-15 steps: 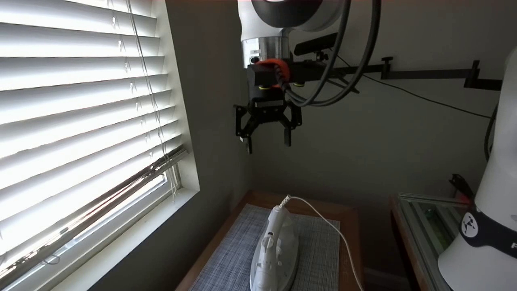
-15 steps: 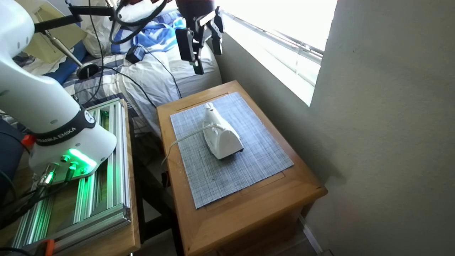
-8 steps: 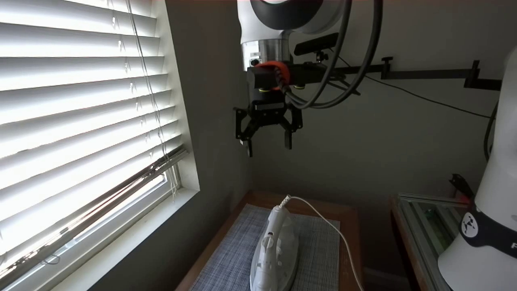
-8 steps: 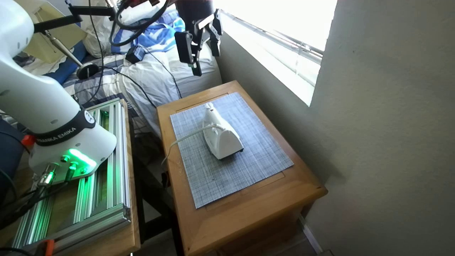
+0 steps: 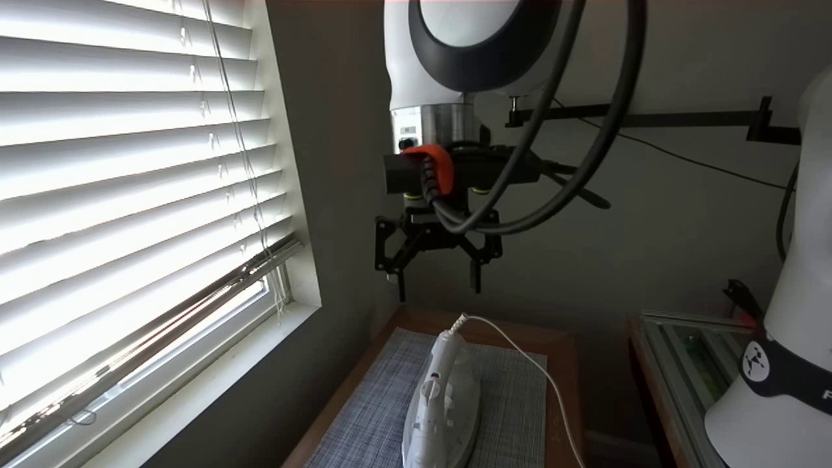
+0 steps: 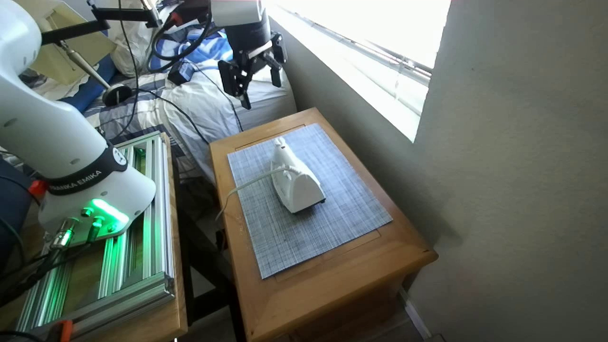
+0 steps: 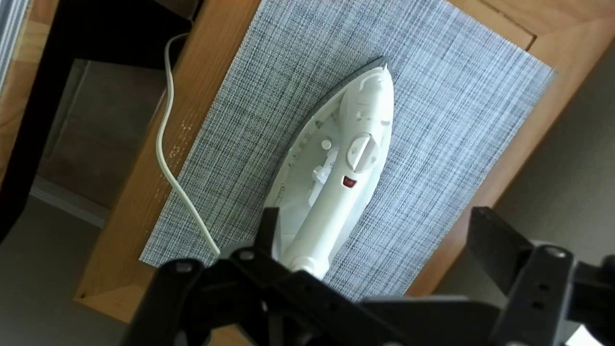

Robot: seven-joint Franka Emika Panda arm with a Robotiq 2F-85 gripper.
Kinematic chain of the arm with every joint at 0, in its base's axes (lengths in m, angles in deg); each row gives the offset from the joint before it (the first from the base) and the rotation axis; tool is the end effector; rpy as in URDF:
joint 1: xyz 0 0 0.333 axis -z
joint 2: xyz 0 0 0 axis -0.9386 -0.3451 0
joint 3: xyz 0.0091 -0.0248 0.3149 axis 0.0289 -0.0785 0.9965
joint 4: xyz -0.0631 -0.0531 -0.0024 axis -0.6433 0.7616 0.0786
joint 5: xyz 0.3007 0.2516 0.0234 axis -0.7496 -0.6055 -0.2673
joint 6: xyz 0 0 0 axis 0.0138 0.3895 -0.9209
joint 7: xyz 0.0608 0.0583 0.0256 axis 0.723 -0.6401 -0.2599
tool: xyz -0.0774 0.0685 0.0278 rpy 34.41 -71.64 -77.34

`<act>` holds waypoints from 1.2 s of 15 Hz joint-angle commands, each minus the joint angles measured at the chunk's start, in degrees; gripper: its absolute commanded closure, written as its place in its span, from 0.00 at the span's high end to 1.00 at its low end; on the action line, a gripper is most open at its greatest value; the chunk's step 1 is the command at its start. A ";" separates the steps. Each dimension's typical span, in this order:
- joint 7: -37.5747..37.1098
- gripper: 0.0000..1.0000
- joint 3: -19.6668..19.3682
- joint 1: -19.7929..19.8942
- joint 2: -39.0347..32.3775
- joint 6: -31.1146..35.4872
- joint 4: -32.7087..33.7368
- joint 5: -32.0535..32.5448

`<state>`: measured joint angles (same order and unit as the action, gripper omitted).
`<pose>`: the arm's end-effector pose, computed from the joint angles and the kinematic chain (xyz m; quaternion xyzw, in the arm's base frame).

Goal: Turn the pressing iron to the left

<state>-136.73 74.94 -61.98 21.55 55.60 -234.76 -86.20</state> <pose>0.3748 -0.0215 0.2987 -0.8496 0.5261 0.0241 0.0272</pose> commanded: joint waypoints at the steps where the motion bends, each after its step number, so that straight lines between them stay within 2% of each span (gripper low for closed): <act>1: -7.59 1.00 1.14 -0.64 -5.43 7.35 0.02 0.03; 7: -13.20 1.00 -0.37 -1.03 -13.73 12.98 -0.01 2.51; 18: -13.36 1.00 -6.51 -3.73 -23.49 20.26 0.08 5.23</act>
<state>-148.02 70.74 -63.71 0.98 72.15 -234.71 -82.45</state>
